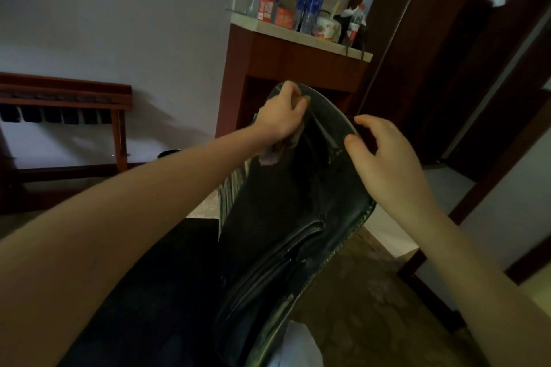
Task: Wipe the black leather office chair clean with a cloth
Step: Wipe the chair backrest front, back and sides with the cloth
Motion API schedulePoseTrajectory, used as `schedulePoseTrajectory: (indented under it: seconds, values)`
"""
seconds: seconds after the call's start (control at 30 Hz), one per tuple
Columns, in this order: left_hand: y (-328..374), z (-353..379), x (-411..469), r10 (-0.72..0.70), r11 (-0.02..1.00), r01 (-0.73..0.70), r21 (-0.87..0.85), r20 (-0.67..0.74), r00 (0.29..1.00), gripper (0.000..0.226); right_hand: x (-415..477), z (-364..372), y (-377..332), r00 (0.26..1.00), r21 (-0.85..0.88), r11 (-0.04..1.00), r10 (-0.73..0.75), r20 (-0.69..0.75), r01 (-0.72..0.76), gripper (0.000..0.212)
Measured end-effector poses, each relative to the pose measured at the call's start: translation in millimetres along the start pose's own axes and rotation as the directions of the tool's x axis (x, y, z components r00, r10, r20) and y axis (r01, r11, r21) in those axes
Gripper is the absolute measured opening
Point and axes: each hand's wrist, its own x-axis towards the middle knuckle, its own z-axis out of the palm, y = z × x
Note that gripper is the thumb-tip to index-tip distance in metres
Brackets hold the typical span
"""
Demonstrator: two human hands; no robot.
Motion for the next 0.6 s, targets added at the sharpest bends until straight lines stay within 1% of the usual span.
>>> schedulePoseTrajectory:
  seconds: [0.07, 0.17, 0.2, 0.27, 0.3, 0.37, 0.43, 0.6]
  values:
    - [2, 2, 20, 0.018, 1.000, -0.018, 0.004, -0.025, 1.000, 0.025, 0, 4, 2, 0.998, 0.077, 0.995, 0.067, 0.005, -0.067, 0.026]
    - [-6, 17, 38, -0.029, 0.999, 0.028, -0.017, -0.028, 0.999, 0.026, -2, 8, 5, 0.996, 0.046, 0.995, 0.087, -0.011, -0.086, 0.038]
    - [-11, 25, 39, -0.049, 0.998, 0.047, -0.037, -0.047, 0.998, 0.027, -2, 8, 4, 0.996, 0.041, 0.995, 0.087, -0.018, -0.086, 0.040]
    - [-23, 40, 40, -0.053, 0.997, 0.045, -0.069, -0.130, 0.990, 0.031, -2, 9, 4, 0.995, 0.053, 0.994, 0.095, -0.023, -0.093, 0.047]
    - [-28, 45, 40, -0.043, 0.998, 0.034, -0.060, -0.167, 0.985, 0.033, -2, 9, 3, 0.995, 0.055, 0.994, 0.100, -0.024, -0.099, 0.050]
    - [-28, 48, 35, -0.018, 0.999, 0.009, -0.048, -0.197, 0.980, 0.033, -1, 10, 2, 0.995, 0.050, 0.994, 0.095, -0.031, -0.093, 0.044]
    - [-20, 47, 25, 0.015, 0.999, -0.024, -0.044, -0.196, 0.981, 0.032, 1, 10, 1, 0.994, 0.053, 0.993, 0.105, -0.033, -0.103, 0.042]
    - [0, 43, -29, 0.161, 0.982, -0.174, -0.072, -0.157, 0.974, 0.030, -2, 9, 0, 0.989, 0.121, 0.984, 0.140, -0.048, -0.133, 0.034]
